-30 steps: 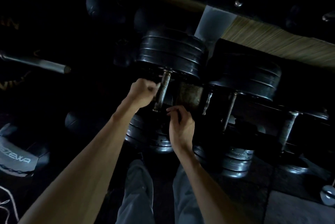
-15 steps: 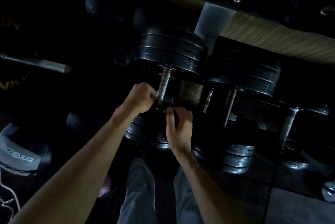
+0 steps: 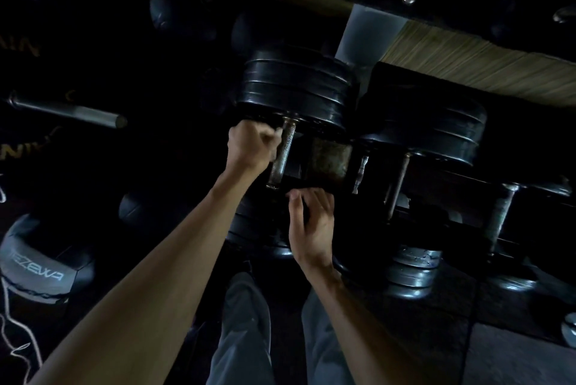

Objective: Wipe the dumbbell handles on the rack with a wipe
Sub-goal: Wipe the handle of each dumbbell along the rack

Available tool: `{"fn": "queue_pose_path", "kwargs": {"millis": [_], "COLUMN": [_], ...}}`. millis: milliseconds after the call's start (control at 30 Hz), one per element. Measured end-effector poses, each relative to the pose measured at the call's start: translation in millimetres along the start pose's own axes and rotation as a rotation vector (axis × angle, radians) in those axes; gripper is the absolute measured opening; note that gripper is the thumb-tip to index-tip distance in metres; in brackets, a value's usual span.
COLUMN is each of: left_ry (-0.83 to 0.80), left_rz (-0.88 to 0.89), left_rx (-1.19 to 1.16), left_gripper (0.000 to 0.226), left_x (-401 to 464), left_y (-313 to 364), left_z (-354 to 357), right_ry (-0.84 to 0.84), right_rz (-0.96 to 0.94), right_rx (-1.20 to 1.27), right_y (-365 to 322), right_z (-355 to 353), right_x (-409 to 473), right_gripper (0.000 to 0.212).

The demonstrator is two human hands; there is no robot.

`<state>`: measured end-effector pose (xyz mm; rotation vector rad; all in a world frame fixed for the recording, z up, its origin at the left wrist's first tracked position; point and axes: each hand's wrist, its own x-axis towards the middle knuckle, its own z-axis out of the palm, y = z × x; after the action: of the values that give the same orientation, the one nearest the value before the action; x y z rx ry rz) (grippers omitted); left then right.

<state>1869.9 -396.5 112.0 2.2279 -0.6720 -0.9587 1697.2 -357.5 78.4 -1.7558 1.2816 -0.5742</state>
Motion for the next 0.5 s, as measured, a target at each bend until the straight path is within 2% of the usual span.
{"fn": "queue_pose_path", "kwargs": {"millis": [67,133,200,267,333,433,500], "left_ry": [0.078,0.025,-0.073,-0.135,-0.112,0.010,0.008], "left_rz": [0.004,-0.007,-0.025,-0.023,0.000,0.030,0.034], "left_rx": [-0.122,-0.134,0.000,0.175,0.182,0.068,0.101], "left_gripper": [0.016,0.015,0.015,0.016,0.015,0.011,0.010], "left_x": [5.2,0.3,-13.6,-22.1,-17.7,-8.6,-12.1], "left_y": [7.5,-1.0,-14.1,-18.6,-11.9,0.3,-4.8], "left_z": [2.2,1.7,-1.5,-4.9,-5.8,-2.7,-0.3], "right_ry": [-0.002,-0.018,-0.017,-0.020,-0.016,-0.041,-0.059], "right_rz": [-0.004,0.006,-0.009,-0.009,0.005,0.053,0.064], "right_rx": [-0.004,-0.006,-0.015,-0.024,-0.027,-0.010,0.004], "right_y": [-0.2,1.2,2.5,3.6,3.1,1.3,-1.8], "right_z": [-0.8,-0.6,0.0,1.0,0.8,-2.5,-5.2], "right_x": [0.6,0.6,1.5,1.6,0.9,1.2,1.9], "right_gripper": [0.048,0.054,0.062,0.061,0.054,0.050,0.049]}}
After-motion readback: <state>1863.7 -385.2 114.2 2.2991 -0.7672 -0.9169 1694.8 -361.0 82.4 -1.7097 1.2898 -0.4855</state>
